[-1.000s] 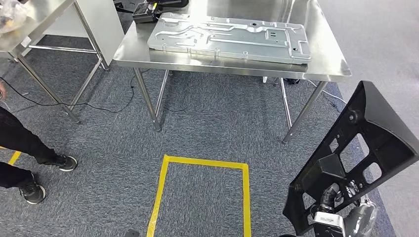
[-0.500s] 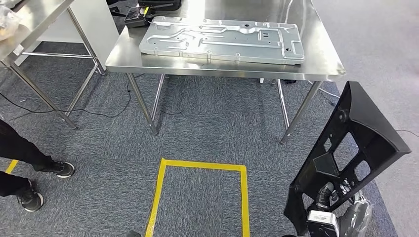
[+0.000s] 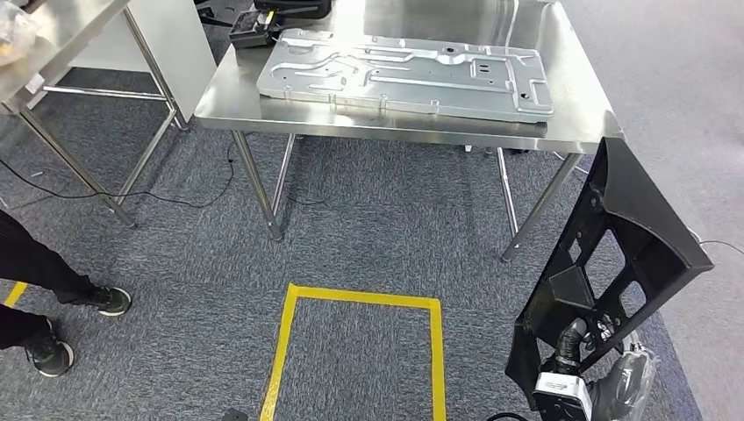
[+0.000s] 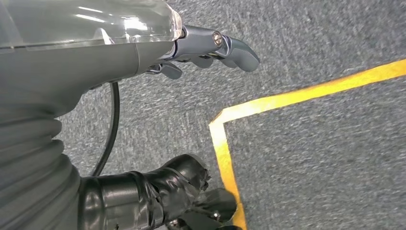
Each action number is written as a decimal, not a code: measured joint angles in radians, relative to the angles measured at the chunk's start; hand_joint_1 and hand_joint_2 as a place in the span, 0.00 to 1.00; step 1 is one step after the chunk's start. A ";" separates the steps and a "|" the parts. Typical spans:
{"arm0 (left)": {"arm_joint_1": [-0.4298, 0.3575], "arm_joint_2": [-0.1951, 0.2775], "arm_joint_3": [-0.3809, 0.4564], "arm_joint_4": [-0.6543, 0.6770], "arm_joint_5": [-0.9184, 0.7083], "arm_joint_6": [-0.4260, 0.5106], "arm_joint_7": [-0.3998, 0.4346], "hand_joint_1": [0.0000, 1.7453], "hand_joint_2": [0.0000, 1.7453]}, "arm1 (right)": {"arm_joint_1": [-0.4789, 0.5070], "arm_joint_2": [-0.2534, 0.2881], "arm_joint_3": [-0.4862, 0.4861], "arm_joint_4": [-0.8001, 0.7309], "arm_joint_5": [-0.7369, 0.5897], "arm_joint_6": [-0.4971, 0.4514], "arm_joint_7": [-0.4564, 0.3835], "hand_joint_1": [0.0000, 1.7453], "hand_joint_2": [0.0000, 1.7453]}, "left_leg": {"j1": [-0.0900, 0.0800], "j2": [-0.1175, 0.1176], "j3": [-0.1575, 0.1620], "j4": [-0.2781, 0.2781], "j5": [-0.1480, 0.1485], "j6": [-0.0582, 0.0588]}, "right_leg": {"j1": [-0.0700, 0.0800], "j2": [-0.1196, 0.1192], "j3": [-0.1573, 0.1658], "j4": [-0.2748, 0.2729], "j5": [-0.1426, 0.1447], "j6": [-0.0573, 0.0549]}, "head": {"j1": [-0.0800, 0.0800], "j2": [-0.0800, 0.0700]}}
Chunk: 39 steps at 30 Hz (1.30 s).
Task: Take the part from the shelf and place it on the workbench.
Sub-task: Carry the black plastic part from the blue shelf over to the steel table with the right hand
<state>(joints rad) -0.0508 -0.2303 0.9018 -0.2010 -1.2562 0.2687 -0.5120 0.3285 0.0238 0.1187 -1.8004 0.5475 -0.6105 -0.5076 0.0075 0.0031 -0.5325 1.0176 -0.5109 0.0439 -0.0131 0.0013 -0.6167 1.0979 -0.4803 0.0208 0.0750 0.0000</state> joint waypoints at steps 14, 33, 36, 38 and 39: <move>0.001 0.001 0.000 0.000 -0.011 -0.003 -0.003 0.00 1.00 | -0.034 -0.010 0.021 -0.010 0.037 -0.036 0.013 1.00 1.00 | -0.002 0.001 -0.114 0.164 -0.012 -0.031 | 0.004 0.005 0.077 -0.076 -0.027 -0.042 | -0.001 0.000; -0.003 0.002 -0.005 0.000 -0.026 -0.011 -0.002 0.00 1.00 | -0.068 -0.031 0.025 -0.027 0.048 -0.073 0.029 1.00 1.00 | 0.003 -0.003 0.056 -0.014 -0.033 -0.011 | -0.002 -0.006 0.003 -0.053 0.015 0.006 | 0.000 0.000; -0.004 0.001 -0.005 0.000 -0.029 -0.011 -0.002 0.00 1.00 | -0.070 -0.032 0.025 -0.034 0.050 -0.079 0.030 1.00 1.00 | 0.001 0.000 0.058 0.003 -0.037 -0.027 | -0.002 -0.004 0.017 -0.063 0.013 -0.021 | 0.000 0.000; -0.006 0.001 -0.006 0.000 -0.030 -0.011 -0.002 0.00 1.00 | -0.075 -0.033 0.025 -0.044 0.053 -0.081 0.030 1.00 1.00 | 0.003 0.000 0.019 0.079 -0.052 -0.033 | -0.004 -0.003 0.038 -0.072 0.006 -0.034 | -0.001 0.000; -0.006 0.001 -0.006 0.000 -0.030 -0.011 -0.003 0.00 1.00 | -0.077 -0.033 0.025 -0.048 0.055 -0.082 0.030 1.00 1.00 | 0.004 0.000 -0.016 0.139 -0.070 -0.035 | -0.003 -0.004 0.046 -0.074 0.001 -0.040 | -0.002 0.000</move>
<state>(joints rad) -0.0568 -0.2289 0.8960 -0.2010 -1.2861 0.2575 -0.5146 0.2512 -0.0093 0.1434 -1.8483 0.6022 -0.6922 -0.4776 0.0115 0.0027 -0.5488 1.1564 -0.5808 0.0085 -0.0166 -0.0027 -0.5711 1.0236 -0.4795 -0.0187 0.0734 0.0000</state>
